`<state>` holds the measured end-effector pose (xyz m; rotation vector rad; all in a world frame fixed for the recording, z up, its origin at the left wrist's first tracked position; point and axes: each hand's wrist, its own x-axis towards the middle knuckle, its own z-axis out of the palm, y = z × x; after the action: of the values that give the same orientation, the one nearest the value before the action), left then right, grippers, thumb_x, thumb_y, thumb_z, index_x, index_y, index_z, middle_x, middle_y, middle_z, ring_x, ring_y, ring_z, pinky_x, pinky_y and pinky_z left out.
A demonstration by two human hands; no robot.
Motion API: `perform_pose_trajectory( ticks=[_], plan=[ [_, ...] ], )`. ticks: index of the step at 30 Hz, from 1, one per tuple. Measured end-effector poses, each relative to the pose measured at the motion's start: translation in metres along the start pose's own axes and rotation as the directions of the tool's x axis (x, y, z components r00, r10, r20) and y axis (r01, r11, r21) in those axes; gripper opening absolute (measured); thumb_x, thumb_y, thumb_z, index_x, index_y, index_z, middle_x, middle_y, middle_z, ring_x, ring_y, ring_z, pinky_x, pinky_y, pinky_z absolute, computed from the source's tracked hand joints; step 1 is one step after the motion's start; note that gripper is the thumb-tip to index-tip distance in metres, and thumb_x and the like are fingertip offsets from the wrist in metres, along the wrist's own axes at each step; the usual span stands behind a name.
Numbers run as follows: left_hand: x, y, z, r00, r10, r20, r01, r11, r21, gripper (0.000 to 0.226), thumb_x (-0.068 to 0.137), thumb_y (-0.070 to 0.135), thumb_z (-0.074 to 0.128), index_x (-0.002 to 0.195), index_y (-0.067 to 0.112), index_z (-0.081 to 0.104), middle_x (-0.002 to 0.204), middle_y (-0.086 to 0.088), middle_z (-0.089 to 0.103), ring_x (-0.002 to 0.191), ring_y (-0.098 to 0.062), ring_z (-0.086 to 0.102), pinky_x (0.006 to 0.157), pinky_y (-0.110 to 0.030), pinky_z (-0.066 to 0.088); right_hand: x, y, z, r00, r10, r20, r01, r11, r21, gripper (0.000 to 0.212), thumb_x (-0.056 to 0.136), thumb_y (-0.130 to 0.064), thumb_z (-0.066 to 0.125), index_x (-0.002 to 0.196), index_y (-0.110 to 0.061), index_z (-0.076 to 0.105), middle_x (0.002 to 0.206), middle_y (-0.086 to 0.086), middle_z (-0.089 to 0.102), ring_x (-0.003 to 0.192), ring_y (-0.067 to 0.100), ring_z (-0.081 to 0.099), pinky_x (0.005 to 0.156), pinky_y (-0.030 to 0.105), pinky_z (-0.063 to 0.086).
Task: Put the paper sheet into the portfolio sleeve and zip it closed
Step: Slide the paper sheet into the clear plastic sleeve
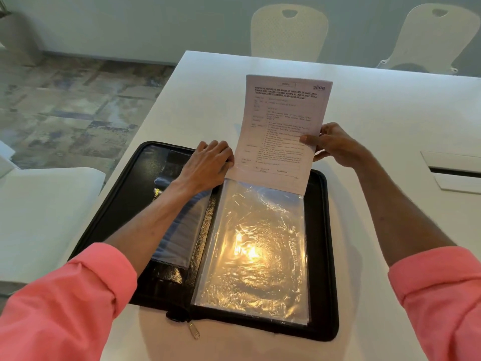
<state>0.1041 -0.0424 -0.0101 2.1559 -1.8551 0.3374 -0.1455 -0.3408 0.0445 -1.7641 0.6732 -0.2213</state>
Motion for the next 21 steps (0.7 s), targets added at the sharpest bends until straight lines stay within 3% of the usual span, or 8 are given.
perform_pose_trajectory(
  ticks=[6,10,16,21],
  plan=[
    [0.009,0.029,0.004,0.999,0.032,0.000,-0.032,0.997,-0.070,0.037,0.106,0.045,0.043,0.118,0.020,0.066,0.129,-0.002,0.065,0.115,-0.023,0.061,0.103,-0.043,0.045,0.006,-0.001,0.002,1.000,-0.028,-0.008,0.028,0.999,0.027,0.023,0.097,-0.023,0.082,0.119,-0.018,0.080,0.116,0.002,0.085,0.103,0.022,0.083,0.072,0.032,0.068],
    [0.028,0.058,0.010,0.995,0.101,0.000,-0.100,0.984,-0.150,0.035,0.108,0.050,0.052,0.118,0.020,0.069,0.133,-0.002,0.067,0.123,-0.023,0.061,0.107,-0.043,0.045,0.009,-0.006,0.002,0.999,-0.027,-0.020,0.028,0.999,0.024,0.024,0.097,-0.024,0.081,0.120,-0.018,0.079,0.115,0.002,0.085,0.103,0.021,0.083,0.072,0.031,0.068],
    [0.059,0.103,0.014,0.990,0.134,-0.037,-0.139,0.958,-0.249,0.023,0.106,0.042,0.064,0.110,0.019,0.065,0.121,-0.001,0.075,0.107,-0.024,0.064,0.101,-0.043,0.050,0.006,-0.010,0.000,1.000,-0.019,-0.002,0.019,1.000,-0.002,0.036,0.099,-0.026,0.080,0.131,-0.011,0.075,0.116,0.003,0.084,0.103,0.022,0.083,0.073,0.031,0.068],
    [0.068,0.124,0.020,0.994,0.018,-0.105,-0.046,0.963,-0.265,0.015,0.104,0.035,0.063,0.103,0.020,0.062,0.111,0.000,0.076,0.095,-0.023,0.063,0.097,-0.044,0.051,0.004,-0.010,0.001,1.000,0.006,0.000,-0.006,1.000,-0.003,0.039,0.097,-0.028,0.082,0.130,-0.009,0.075,0.116,0.005,0.084,0.104,0.024,0.083,0.077,0.035,0.069]
  ],
)
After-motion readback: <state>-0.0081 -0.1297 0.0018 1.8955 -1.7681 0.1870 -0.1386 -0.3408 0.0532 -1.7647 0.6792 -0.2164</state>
